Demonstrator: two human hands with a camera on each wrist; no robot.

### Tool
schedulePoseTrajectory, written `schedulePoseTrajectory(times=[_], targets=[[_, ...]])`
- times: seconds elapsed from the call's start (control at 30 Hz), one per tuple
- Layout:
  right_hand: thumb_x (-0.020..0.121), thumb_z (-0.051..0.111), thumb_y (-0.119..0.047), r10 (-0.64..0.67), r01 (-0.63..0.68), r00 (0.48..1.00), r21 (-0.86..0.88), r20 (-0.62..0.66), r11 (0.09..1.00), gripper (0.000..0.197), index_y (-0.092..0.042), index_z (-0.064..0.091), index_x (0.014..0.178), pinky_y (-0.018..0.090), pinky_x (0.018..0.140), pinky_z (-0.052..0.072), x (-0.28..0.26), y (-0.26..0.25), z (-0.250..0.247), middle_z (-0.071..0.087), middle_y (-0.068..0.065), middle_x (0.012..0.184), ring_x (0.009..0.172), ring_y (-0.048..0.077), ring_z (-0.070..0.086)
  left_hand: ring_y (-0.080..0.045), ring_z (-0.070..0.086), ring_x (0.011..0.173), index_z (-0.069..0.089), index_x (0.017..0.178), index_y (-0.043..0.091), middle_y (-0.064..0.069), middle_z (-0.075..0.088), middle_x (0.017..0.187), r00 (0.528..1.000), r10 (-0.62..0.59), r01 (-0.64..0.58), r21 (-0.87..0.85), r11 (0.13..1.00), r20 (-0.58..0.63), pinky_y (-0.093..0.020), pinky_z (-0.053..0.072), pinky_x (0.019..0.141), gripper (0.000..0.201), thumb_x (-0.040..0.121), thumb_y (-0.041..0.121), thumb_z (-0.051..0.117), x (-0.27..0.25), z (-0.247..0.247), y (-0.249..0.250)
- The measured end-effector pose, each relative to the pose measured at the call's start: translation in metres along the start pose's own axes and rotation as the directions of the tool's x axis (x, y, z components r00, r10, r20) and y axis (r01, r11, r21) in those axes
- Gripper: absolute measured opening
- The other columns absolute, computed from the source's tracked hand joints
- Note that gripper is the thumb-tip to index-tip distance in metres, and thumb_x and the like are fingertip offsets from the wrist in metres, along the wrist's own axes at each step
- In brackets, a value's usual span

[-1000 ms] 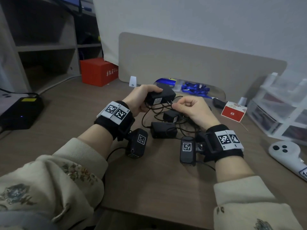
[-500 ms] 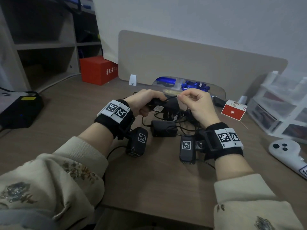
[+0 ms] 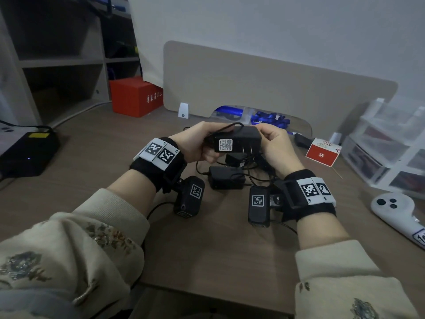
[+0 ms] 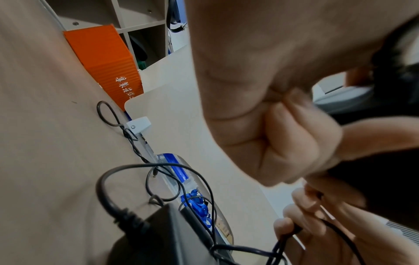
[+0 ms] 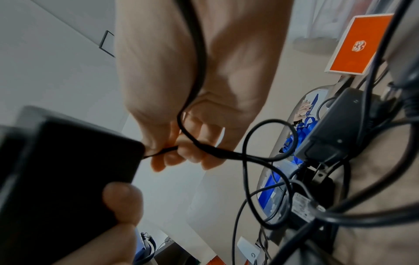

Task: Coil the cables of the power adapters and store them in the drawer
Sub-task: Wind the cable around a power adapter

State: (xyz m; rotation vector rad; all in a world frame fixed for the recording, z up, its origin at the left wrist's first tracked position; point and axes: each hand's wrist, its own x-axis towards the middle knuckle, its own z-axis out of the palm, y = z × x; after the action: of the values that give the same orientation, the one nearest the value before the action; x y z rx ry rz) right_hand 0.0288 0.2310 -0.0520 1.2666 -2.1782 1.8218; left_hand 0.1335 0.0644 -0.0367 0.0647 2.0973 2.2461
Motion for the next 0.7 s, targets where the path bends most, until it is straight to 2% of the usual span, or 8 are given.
schedulePoseTrajectory(times=[0.07, 0.2, 0.3, 0.4, 0.47, 0.57, 0.63, 0.7], targets=[[0.099, 0.053, -0.013, 0.038, -0.038, 0.999, -0.003, 0.014, 0.999, 0.023, -0.025, 0.072, 0.091, 0.021, 0.065, 0.048, 0.0, 0.002, 0.001, 0.069, -0.012, 0.069, 0.063, 0.002, 0.059, -0.006, 0.026, 0.041, 0.045, 0.075, 0.016, 0.004, 0.033, 0.054, 0.996, 0.033, -0.034, -0.005, 0.999, -0.079, -0.022, 0.011, 0.048, 0.032, 0.099, 0.036, 0.041, 0.002, 0.002, 0.001], [0.1, 0.05, -0.011, 0.077, -0.073, 0.99, -0.039, 0.116, 0.997, 0.033, -0.026, 0.067, 0.076, 0.041, 0.077, 0.048, 0.0, 0.005, 0.006, 0.065, -0.007, 0.064, 0.062, 0.011, 0.058, -0.007, 0.032, 0.037, 0.049, 0.081, 0.014, 0.003, 0.036, 0.052, 0.984, 0.076, -0.084, -0.042, 0.996, -0.164, -0.018, 0.018, 0.041, 0.04, 0.103, 0.045, 0.036, 0.006, 0.002, 0.001], [0.099, 0.051, -0.008, 0.094, -0.09, 0.984, -0.035, 0.154, 0.995, 0.029, -0.024, 0.065, 0.078, 0.034, 0.075, 0.048, 0.0, 0.002, 0.009, 0.068, -0.006, 0.066, 0.063, 0.01, 0.06, -0.005, 0.033, 0.036, 0.049, 0.08, 0.015, 0.005, 0.039, 0.051, 0.973, 0.122, -0.13, -0.027, 0.991, -0.194, -0.016, 0.022, 0.04, 0.042, 0.104, 0.046, 0.035, 0.006, 0.004, 0.002], [0.097, 0.055, -0.006, 0.113, -0.098, 0.966, -0.076, 0.234, 0.992, 0.022, -0.021, 0.066, 0.086, 0.034, 0.083, 0.051, -0.001, 0.002, 0.009, 0.072, -0.004, 0.074, 0.071, 0.009, 0.066, -0.005, 0.033, 0.037, 0.05, 0.077, 0.016, 0.006, 0.041, 0.051, 0.951, 0.177, -0.186, -0.012, 0.982, -0.253, -0.016, 0.025, 0.038, 0.045, 0.103, 0.049, 0.034, 0.01, 0.004, 0.002], [0.097, 0.055, -0.007, 0.133, -0.106, 0.954, -0.114, 0.267, 0.988, 0.021, -0.02, 0.067, 0.086, 0.037, 0.088, 0.051, -0.002, 0.001, 0.01, 0.073, -0.003, 0.077, 0.077, 0.011, 0.069, -0.006, 0.032, 0.04, 0.05, 0.077, 0.016, 0.005, 0.04, 0.055, 0.917, 0.203, -0.216, 0.001, 0.976, -0.343, -0.018, 0.025, 0.039, 0.045, 0.102, 0.051, 0.038, 0.014, 0.0, 0.001], [0.098, 0.055, -0.011, 0.154, -0.122, 0.957, -0.139, 0.245, 0.983, 0.024, -0.023, 0.068, 0.083, 0.049, 0.095, 0.048, -0.004, -0.003, 0.01, 0.073, 0.0, 0.079, 0.094, 0.025, 0.07, -0.008, 0.032, 0.043, 0.051, 0.079, 0.015, 0.004, 0.039, 0.06, 0.841, 0.243, -0.244, 0.061, 0.968, -0.484, -0.021, 0.025, 0.043, 0.043, 0.1, 0.051, 0.044, 0.017, -0.007, -0.002], [0.098, 0.055, -0.013, 0.163, -0.133, 0.958, -0.139, 0.236, 0.981, 0.021, -0.023, 0.069, 0.086, 0.051, 0.091, 0.05, -0.005, -0.006, 0.01, 0.072, 0.001, 0.077, 0.08, 0.019, 0.069, -0.009, 0.032, 0.045, 0.05, 0.077, 0.016, 0.003, 0.039, 0.062, 0.801, 0.268, -0.233, 0.133, 0.963, -0.535, -0.023, 0.025, 0.045, 0.044, 0.1, 0.053, 0.045, 0.019, -0.009, -0.003], [0.098, 0.055, -0.012, 0.152, -0.122, 0.964, -0.147, 0.218, 0.982, 0.019, -0.021, 0.07, 0.089, 0.047, 0.082, 0.052, -0.005, -0.007, 0.01, 0.07, -0.001, 0.073, 0.066, 0.011, 0.065, -0.012, 0.033, 0.05, 0.049, 0.076, 0.015, -0.001, 0.039, 0.065, 0.77, 0.283, -0.188, 0.22, 0.957, -0.572, -0.024, 0.027, 0.048, 0.046, 0.099, 0.055, 0.045, 0.019, -0.01, -0.004]])
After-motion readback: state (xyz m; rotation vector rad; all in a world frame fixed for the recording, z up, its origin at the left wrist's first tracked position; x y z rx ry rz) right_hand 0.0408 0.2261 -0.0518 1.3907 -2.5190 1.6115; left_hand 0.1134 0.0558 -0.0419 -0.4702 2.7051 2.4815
